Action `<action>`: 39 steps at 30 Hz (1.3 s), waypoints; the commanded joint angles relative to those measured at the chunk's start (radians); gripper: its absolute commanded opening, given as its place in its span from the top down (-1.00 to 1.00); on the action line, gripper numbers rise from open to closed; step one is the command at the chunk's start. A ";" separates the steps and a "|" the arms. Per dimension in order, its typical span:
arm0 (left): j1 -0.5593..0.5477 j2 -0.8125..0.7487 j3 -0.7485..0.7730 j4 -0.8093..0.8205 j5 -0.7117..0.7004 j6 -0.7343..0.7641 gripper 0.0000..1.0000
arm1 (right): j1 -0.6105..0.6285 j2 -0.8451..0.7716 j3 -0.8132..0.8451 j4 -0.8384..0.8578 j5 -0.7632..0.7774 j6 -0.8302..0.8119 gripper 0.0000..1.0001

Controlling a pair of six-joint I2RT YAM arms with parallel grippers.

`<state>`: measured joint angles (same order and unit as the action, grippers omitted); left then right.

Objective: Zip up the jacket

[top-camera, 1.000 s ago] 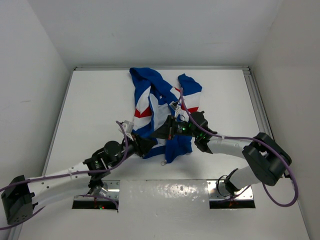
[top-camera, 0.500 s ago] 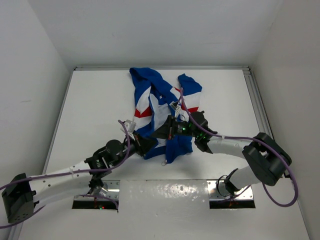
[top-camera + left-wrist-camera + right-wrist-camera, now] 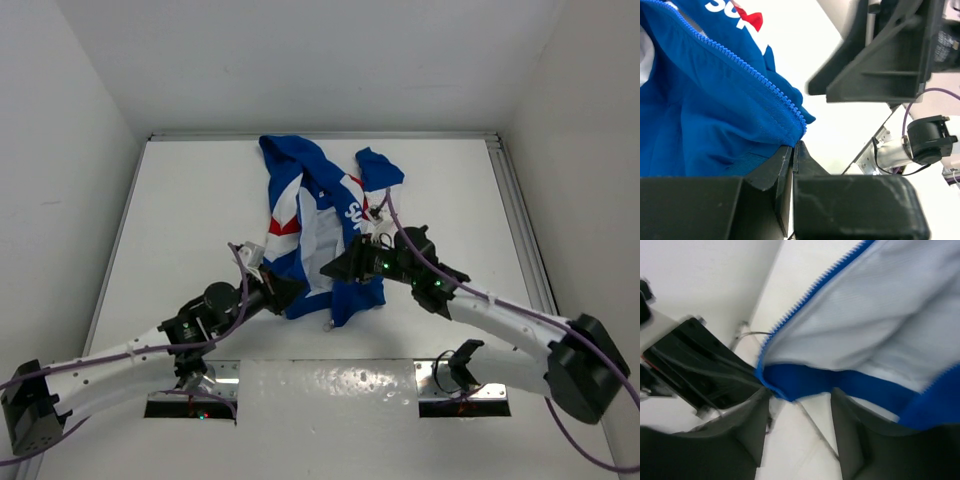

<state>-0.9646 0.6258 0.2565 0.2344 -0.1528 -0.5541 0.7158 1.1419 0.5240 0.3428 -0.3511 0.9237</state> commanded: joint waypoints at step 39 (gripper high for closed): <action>0.170 0.094 -0.019 0.088 0.239 -0.061 1.00 | 0.266 0.272 0.021 -0.340 0.552 -0.083 0.51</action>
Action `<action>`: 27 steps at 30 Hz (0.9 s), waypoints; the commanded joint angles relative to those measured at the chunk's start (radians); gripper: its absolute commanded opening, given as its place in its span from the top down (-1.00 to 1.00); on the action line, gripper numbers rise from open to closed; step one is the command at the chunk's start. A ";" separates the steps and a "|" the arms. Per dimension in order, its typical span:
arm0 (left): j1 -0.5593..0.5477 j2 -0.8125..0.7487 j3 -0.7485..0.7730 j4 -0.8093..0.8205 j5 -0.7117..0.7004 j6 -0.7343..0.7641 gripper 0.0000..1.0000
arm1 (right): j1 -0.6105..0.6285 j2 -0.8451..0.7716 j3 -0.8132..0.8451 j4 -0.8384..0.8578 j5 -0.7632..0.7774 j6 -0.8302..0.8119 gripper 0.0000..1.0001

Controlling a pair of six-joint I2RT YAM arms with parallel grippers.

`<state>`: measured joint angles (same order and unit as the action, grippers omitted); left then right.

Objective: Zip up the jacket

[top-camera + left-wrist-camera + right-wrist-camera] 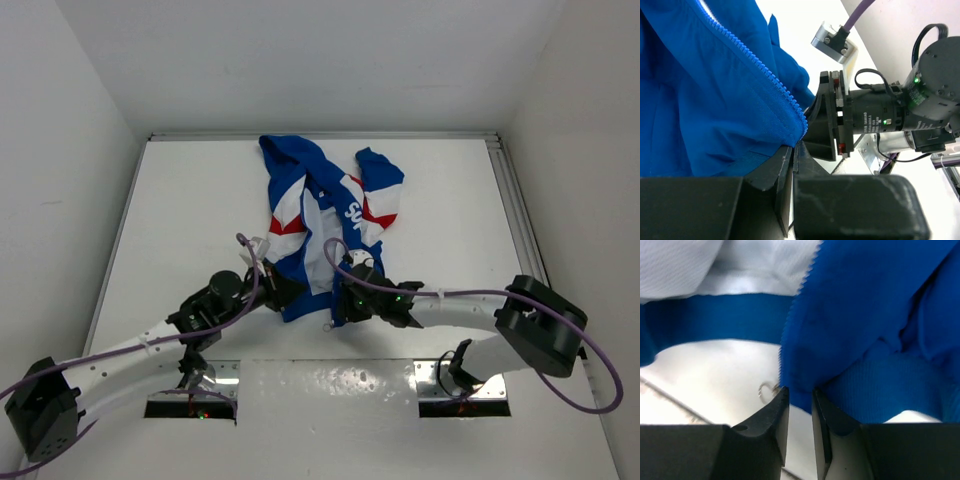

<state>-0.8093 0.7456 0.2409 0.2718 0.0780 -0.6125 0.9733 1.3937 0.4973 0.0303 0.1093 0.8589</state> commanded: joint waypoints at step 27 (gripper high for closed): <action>0.028 -0.038 0.018 0.029 0.002 0.020 1.00 | 0.134 0.060 0.145 -0.276 0.294 -0.077 0.24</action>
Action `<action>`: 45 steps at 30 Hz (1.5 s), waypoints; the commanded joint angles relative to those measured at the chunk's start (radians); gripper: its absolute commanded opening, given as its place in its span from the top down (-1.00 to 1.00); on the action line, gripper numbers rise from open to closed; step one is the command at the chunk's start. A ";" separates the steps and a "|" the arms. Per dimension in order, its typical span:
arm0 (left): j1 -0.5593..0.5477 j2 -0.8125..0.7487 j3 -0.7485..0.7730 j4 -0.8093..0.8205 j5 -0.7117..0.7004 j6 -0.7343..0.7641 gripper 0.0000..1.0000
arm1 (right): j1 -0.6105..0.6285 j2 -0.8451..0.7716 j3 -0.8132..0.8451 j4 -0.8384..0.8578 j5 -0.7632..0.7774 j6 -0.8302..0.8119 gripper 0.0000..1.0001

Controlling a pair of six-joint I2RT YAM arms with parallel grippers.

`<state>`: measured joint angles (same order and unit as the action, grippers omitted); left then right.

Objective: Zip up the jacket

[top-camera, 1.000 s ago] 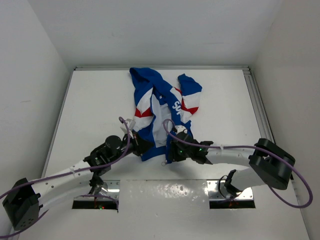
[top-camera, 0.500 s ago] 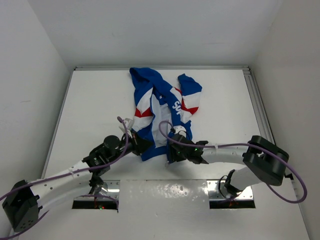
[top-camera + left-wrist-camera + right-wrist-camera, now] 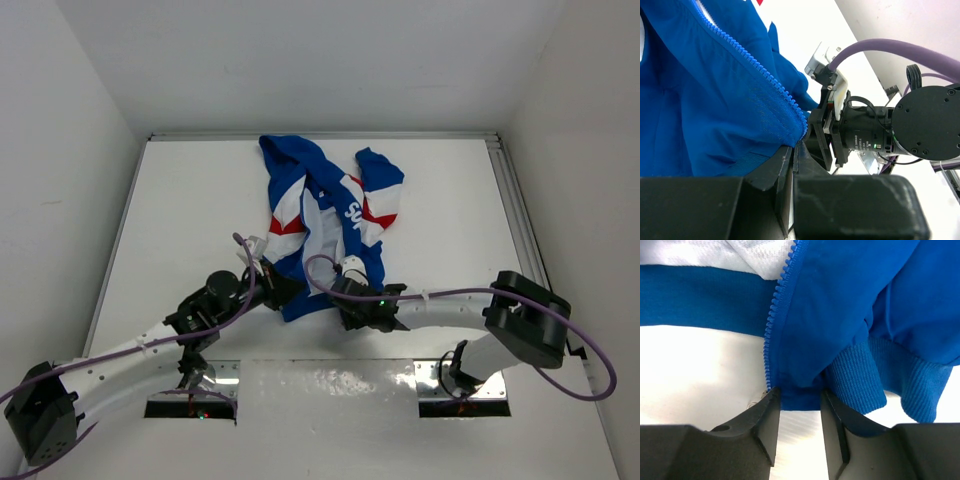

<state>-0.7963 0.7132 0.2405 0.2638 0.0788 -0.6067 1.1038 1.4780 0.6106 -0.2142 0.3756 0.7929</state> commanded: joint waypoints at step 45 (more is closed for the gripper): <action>0.020 -0.006 0.016 0.043 0.012 0.013 1.00 | 0.031 -0.053 0.035 0.019 0.042 -0.040 0.48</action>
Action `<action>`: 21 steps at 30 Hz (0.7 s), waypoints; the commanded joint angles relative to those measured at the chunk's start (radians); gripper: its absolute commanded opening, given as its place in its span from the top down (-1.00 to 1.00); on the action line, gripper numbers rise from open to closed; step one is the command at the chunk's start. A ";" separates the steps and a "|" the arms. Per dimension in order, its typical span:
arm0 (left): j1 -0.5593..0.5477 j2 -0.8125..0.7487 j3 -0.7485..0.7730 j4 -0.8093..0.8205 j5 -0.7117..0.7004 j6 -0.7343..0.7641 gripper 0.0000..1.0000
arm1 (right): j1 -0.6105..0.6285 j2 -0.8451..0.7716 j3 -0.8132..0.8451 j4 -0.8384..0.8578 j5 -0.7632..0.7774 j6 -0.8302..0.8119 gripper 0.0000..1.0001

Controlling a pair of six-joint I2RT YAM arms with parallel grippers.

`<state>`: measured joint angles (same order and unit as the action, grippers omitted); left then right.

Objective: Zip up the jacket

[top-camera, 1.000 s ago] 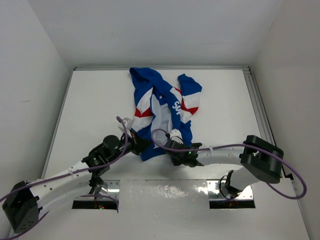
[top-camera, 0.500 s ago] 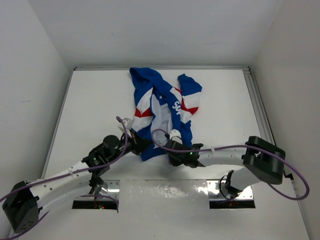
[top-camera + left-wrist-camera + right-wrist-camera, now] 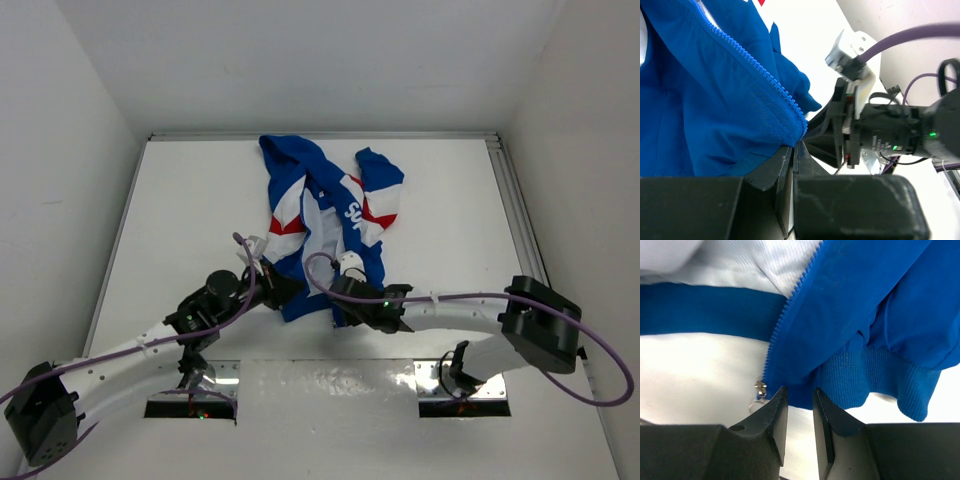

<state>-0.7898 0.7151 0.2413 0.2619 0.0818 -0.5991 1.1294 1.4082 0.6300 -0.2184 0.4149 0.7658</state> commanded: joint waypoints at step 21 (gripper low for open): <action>0.014 -0.054 0.013 0.005 -0.013 0.016 1.00 | 0.006 0.196 -0.009 0.065 -0.038 0.044 0.29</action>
<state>-0.7898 0.6739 0.2394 0.2417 0.0738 -0.5987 1.1294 1.5524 0.6388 -0.1299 0.3744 0.7929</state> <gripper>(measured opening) 0.008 0.383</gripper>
